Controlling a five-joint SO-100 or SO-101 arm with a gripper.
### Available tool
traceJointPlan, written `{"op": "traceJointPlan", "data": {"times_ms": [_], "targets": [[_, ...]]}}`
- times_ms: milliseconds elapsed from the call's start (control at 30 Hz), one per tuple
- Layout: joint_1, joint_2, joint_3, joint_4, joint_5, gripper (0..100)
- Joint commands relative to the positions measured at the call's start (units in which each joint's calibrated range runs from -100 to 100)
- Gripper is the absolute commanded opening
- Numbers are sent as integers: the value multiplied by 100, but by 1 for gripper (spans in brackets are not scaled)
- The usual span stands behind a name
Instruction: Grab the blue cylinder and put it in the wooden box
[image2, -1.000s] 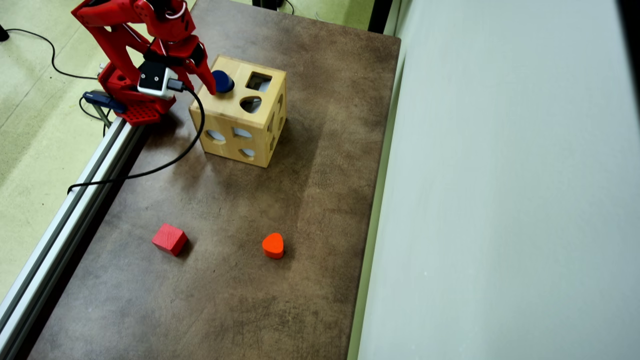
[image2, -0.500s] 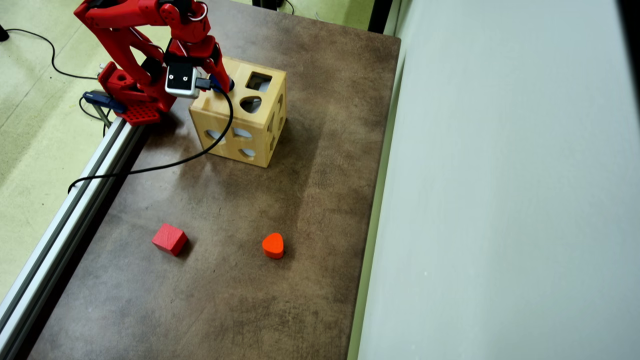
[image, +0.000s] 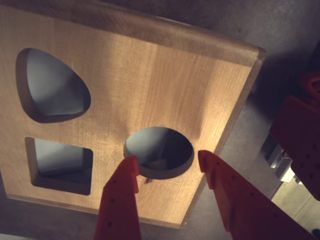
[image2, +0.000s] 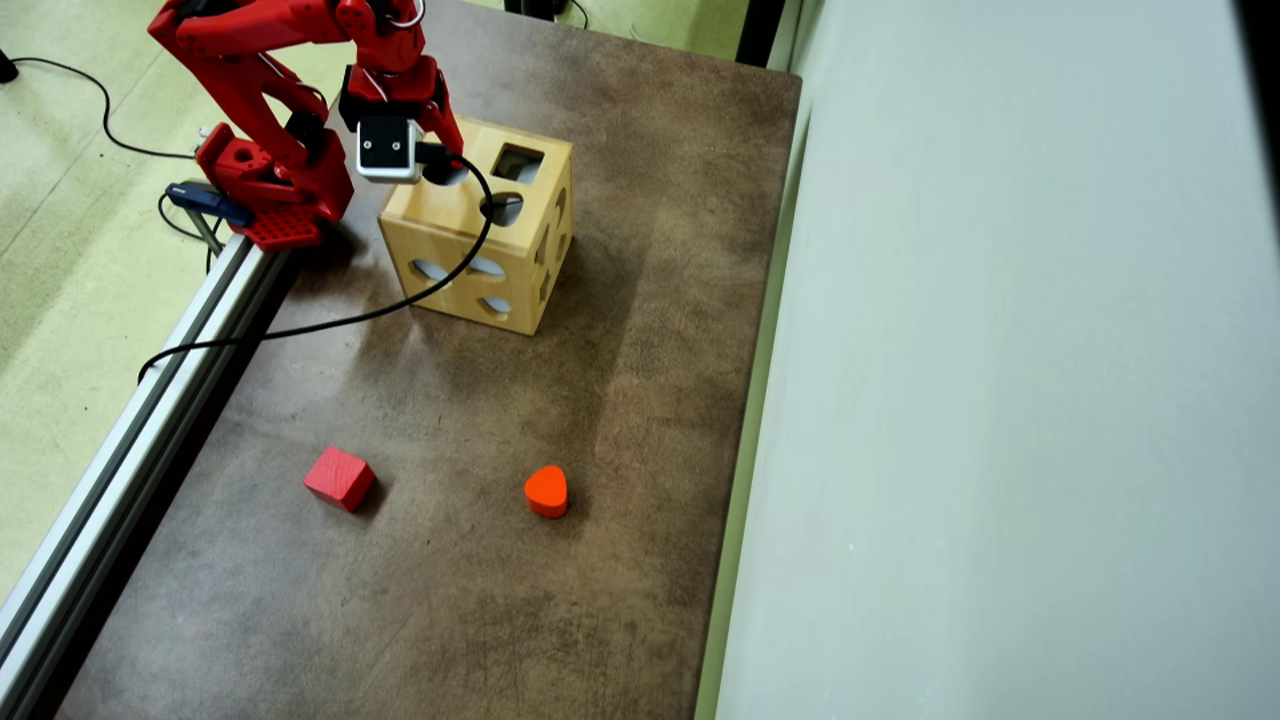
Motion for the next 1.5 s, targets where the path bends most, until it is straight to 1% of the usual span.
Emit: {"op": "traceJointPlan", "data": {"times_ms": [0,233,400,467,900,967,1100,1233,1467], "targets": [[11,-104,-150,2,-10,20],[-4,-528,-141,-46,34,18],[-26,-707,-105,-30,39,6],[-48,-715,-105,18,44,3],[-71,-1463,-159,34,68,3],[-71,-1582,-159,115,181,3],[-63,-2626,-141,348,420,3],[-63,-3662,-51,348,454,3],[-11,-4044,-445,348,396,3]]}}
